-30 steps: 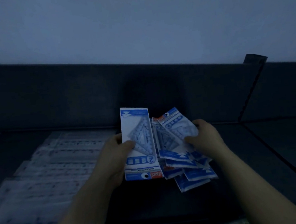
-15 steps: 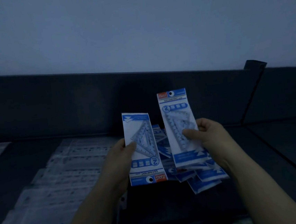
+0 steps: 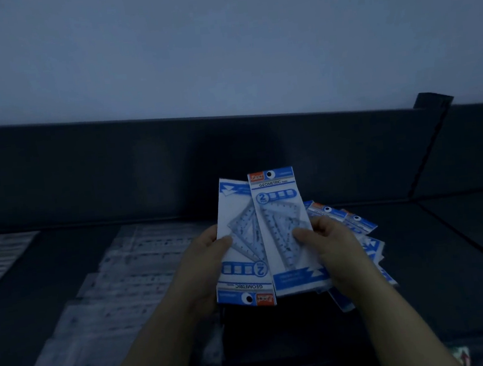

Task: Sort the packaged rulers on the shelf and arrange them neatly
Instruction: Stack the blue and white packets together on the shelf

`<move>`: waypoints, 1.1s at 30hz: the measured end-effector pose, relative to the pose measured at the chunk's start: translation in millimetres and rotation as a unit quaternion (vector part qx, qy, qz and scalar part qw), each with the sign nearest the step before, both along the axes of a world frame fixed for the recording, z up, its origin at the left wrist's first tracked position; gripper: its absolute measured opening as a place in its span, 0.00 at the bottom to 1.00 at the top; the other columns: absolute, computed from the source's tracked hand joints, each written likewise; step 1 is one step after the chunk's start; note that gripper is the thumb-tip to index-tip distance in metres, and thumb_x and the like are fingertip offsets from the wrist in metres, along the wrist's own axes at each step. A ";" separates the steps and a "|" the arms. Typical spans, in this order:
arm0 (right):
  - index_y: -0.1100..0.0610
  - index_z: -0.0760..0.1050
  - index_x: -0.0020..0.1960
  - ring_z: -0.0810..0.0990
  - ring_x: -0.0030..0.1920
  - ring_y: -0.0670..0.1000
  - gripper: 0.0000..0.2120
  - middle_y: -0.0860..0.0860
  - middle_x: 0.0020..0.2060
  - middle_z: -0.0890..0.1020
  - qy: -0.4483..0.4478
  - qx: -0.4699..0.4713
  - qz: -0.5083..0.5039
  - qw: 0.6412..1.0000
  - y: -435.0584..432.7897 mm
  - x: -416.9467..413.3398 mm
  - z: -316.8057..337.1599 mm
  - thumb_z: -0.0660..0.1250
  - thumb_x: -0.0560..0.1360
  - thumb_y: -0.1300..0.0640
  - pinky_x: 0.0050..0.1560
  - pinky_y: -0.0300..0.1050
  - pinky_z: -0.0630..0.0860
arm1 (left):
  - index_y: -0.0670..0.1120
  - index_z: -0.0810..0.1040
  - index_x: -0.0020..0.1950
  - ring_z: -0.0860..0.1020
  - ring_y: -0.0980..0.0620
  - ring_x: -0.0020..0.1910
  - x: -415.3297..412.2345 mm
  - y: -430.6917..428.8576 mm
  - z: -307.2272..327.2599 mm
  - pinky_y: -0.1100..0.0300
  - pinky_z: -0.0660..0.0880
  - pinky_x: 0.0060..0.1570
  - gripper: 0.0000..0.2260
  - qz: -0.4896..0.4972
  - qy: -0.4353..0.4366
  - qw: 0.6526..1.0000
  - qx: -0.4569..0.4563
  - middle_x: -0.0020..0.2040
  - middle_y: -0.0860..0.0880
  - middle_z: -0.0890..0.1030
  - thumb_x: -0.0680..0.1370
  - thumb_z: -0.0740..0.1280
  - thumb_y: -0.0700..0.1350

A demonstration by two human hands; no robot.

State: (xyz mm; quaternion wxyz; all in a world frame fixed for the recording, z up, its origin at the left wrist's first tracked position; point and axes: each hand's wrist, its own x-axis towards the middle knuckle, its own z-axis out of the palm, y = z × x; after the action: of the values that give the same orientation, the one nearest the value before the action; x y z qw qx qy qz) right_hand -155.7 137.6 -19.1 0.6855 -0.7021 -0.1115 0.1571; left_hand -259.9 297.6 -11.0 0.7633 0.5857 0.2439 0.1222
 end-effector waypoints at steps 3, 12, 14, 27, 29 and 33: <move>0.58 0.78 0.48 0.85 0.36 0.53 0.03 0.52 0.37 0.85 -0.018 -0.002 -0.010 1.000 0.6 -3.9 -0.2 0.67 0.76 0.59 0.34 0.46 0.81 | 0.46 0.78 0.53 0.82 0.39 0.44 -3.2 1.1 0.9 0.44 0.79 0.45 0.09 0.005 -0.003 1.000 0.007 0.47 0.38 0.84 0.81 0.59 0.39; 0.55 0.78 0.47 0.85 0.37 0.52 0.04 0.51 0.37 0.85 -0.042 0.016 -0.019 0.999 -0.5 -11.5 6.4 0.64 0.78 0.59 0.35 0.47 0.82 | 0.48 0.77 0.54 0.82 0.39 0.44 -5.7 0.6 0.3 0.44 0.80 0.45 0.09 0.064 -0.029 0.997 -0.016 0.47 0.40 0.84 0.82 0.58 0.40; 0.55 0.77 0.46 0.85 0.36 0.51 0.05 0.50 0.36 0.85 -0.050 0.022 -0.024 0.998 -1.5 -12.4 8.0 0.63 0.78 0.59 0.36 0.47 0.82 | 0.49 0.77 0.52 0.82 0.39 0.45 -5.4 -1.5 1.3 0.43 0.80 0.45 0.09 0.073 -0.036 0.996 -0.030 0.47 0.41 0.83 0.83 0.57 0.41; 0.59 0.78 0.42 0.82 0.33 0.51 0.07 0.54 0.36 0.84 -0.059 -0.103 0.113 0.987 -25.1 27.3 55.6 0.69 0.75 0.56 0.34 0.45 0.77 | 0.46 0.78 0.60 0.82 0.42 0.47 6.7 14.3 28.0 0.51 0.80 0.46 0.15 -0.271 0.067 0.955 0.103 0.52 0.39 0.83 0.78 0.59 0.34; 0.60 0.78 0.42 0.82 0.33 0.52 0.06 0.56 0.36 0.84 -0.028 -0.095 0.099 0.990 -23.9 32.4 51.1 0.69 0.74 0.58 0.34 0.45 0.78 | 0.44 0.78 0.62 0.82 0.41 0.48 10.8 11.4 28.3 0.51 0.80 0.46 0.16 -0.250 0.021 0.968 0.018 0.54 0.38 0.83 0.77 0.59 0.35; 0.65 0.78 0.42 0.82 0.32 0.55 0.07 0.61 0.36 0.83 0.052 0.033 -0.011 0.998 -30.2 35.8 40.3 0.68 0.76 0.61 0.33 0.47 0.80 | 0.35 0.75 0.64 0.82 0.40 0.52 12.4 12.3 13.9 0.50 0.82 0.44 0.22 -0.118 -0.175 0.929 -0.305 0.62 0.35 0.78 0.75 0.56 0.46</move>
State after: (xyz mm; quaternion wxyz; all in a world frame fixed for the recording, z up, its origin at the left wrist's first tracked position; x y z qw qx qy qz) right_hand -119.9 107.4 21.2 0.7150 -0.6710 -0.0730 0.1822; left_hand -247.5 309.9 3.0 0.9446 0.3184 0.0614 0.0511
